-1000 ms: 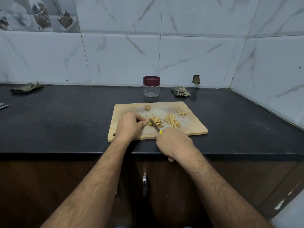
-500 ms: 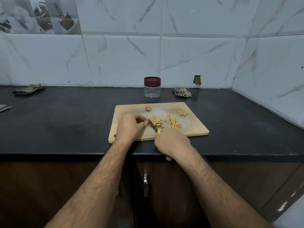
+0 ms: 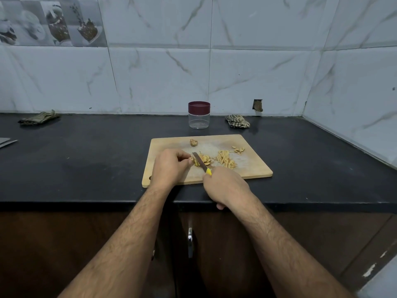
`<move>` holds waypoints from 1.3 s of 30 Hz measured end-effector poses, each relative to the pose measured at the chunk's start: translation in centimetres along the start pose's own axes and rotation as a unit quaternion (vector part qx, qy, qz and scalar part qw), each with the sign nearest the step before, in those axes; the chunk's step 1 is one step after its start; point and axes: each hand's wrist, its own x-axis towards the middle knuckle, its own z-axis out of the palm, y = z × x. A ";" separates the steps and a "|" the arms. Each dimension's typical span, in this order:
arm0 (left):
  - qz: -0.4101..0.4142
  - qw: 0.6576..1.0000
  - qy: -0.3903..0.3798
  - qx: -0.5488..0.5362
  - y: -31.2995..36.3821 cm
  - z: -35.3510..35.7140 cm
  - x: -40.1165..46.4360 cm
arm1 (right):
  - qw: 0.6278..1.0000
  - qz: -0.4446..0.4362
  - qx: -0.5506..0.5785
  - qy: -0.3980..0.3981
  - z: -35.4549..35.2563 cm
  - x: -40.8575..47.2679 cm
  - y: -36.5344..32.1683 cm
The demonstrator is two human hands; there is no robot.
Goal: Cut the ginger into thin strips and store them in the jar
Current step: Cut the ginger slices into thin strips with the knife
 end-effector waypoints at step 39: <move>0.131 0.962 -0.148 0.187 10.1 10.4 9.6 | 0.985 0.118 0.090 0.092 -7.4 7.4 13.0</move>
